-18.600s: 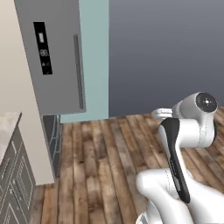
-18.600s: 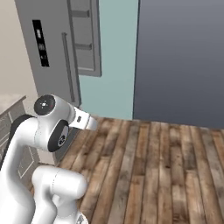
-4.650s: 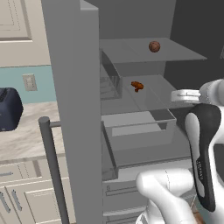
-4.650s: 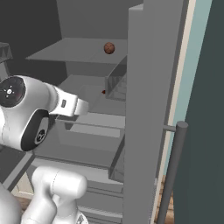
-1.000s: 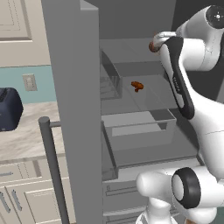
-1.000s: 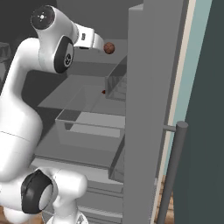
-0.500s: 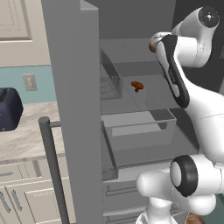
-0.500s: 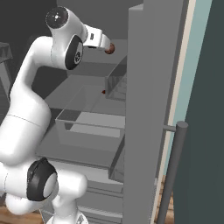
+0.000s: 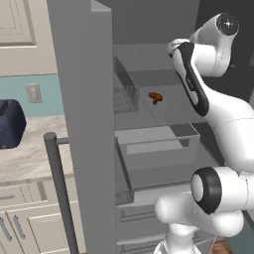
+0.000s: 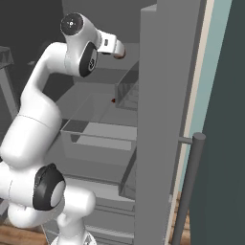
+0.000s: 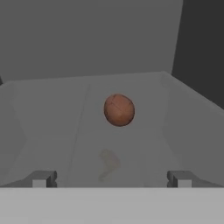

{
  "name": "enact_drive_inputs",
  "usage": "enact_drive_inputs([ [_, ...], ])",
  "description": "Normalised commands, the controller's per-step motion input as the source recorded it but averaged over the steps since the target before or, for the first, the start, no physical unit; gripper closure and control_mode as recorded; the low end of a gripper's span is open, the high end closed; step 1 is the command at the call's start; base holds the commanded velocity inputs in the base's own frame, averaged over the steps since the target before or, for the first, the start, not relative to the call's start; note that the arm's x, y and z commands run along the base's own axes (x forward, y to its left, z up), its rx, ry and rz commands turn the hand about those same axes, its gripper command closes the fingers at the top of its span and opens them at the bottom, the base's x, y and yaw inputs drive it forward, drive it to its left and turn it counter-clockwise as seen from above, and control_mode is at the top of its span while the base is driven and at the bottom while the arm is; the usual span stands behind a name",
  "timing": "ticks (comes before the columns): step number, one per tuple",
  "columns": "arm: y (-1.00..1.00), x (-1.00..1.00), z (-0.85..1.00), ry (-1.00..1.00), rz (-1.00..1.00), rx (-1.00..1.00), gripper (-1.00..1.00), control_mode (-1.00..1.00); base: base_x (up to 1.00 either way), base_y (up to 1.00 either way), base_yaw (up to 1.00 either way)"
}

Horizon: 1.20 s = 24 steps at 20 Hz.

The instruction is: Pick the egg and butter from the fridge and place them by the bowl for mixing.

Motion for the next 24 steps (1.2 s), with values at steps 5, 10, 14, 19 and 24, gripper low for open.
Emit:
enact_drive_inputs([
  [5, -0.08, 0.20, 0.00, 0.00, 0.00, 0.00, -1.00, -1.00, 0.00, 0.00, 0.00],
  [10, 0.00, 0.27, 0.00, 0.03, 0.00, 0.00, -1.00, -1.00, 0.00, 0.00, 0.00],
  [14, -0.01, 0.34, -0.01, 0.05, 0.00, 0.01, -1.00, -1.00, 0.00, 0.00, 0.00],
  [19, -0.01, 0.34, -0.06, 0.04, 0.00, 0.00, -1.00, -1.00, 0.00, 0.00, 0.00],
  [24, -0.01, 0.29, 0.00, 0.02, 0.00, 0.00, -1.00, -1.00, 0.00, 0.00, 0.00],
])
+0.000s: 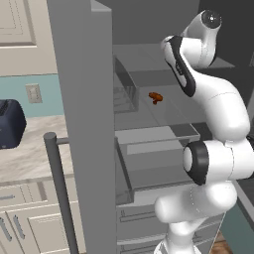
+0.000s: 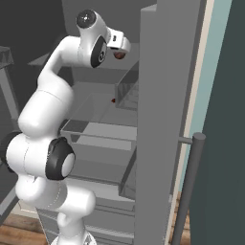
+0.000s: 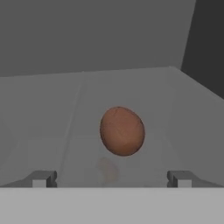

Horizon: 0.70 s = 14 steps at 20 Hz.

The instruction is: Pick the egg and butter from the fridge and place them by the bowl for mixing.

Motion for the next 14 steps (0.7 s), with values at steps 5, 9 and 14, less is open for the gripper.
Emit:
enact_drive_inputs([
  [5, -0.05, 0.24, -0.09, 0.01, 0.00, 0.00, -1.00, -1.00, 0.00, 0.00, 0.00],
  [9, -0.07, 0.26, -0.14, 0.01, 0.00, 0.00, -1.00, -1.00, 0.00, 0.00, 0.00],
  [14, -0.08, 0.23, -0.08, 0.00, 0.00, 0.00, -1.00, -1.00, 0.00, 0.00, 0.00],
])
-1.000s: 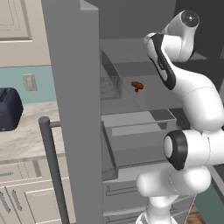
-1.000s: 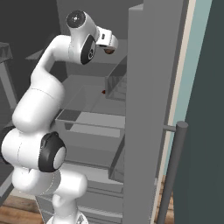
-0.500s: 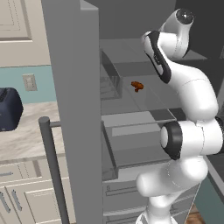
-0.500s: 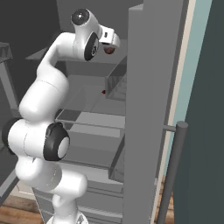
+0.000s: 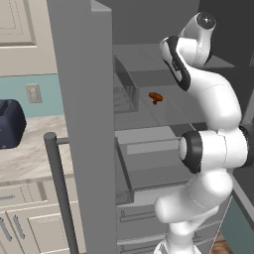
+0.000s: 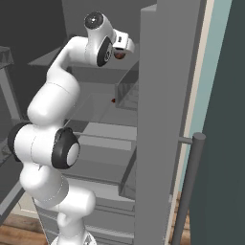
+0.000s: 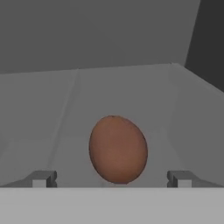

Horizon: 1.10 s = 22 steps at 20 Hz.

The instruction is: Pick the egg and butter from the fridge and place them by the bowl for mixing.

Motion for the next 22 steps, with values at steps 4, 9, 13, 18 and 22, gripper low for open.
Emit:
enact_drive_inputs([
  [4, -0.08, 0.19, -0.03, 0.00, 0.00, 0.00, -1.00, -1.00, 0.00, 0.00, 0.00],
  [9, -0.06, 0.17, -0.02, 0.02, 0.00, 0.00, -1.00, -1.00, 0.00, 0.00, 0.00],
  [13, -0.02, 0.16, 0.00, 0.02, 0.00, 0.00, -1.00, -1.00, 0.00, 0.00, 0.00],
  [18, -0.02, 0.13, -0.03, 0.03, 0.00, 0.00, -1.00, -1.00, 0.00, 0.00, 0.00],
  [22, -0.03, 0.10, -0.03, 0.00, 0.00, 0.00, -1.00, -1.00, 0.00, 0.00, 0.00],
])
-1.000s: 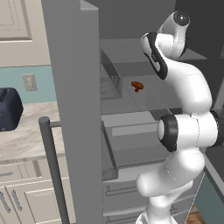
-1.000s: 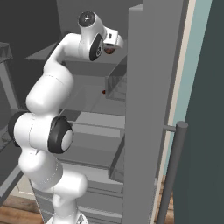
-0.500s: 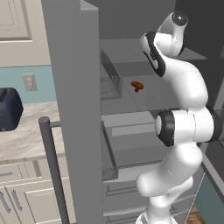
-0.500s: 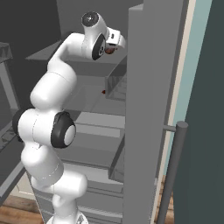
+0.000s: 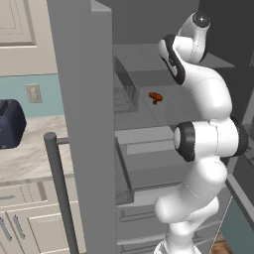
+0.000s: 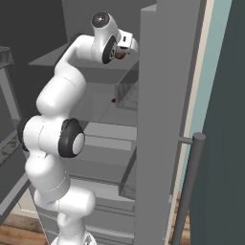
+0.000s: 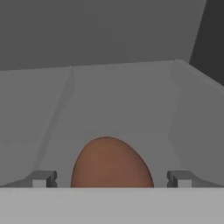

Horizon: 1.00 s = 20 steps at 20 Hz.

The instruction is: Pick the egg and butter from the fridge and place them by the bowl for mixing.

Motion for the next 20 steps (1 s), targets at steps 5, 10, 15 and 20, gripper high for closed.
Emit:
enact_drive_inputs([
  [5, -0.01, 0.07, -0.04, 0.00, 0.00, 0.00, -1.00, -1.00, 0.00, 0.00, 0.00],
  [10, 0.00, 0.00, -0.09, 0.00, 0.00, 0.00, -1.00, -1.00, 0.00, 0.00, 0.00],
  [15, 0.00, 0.01, -0.10, 0.00, 0.00, 0.00, -1.00, -1.00, 0.00, 0.00, 0.00],
  [20, 0.00, 0.13, -0.04, 0.00, 0.00, 0.00, -1.00, -1.00, 0.00, 0.00, 0.00],
])
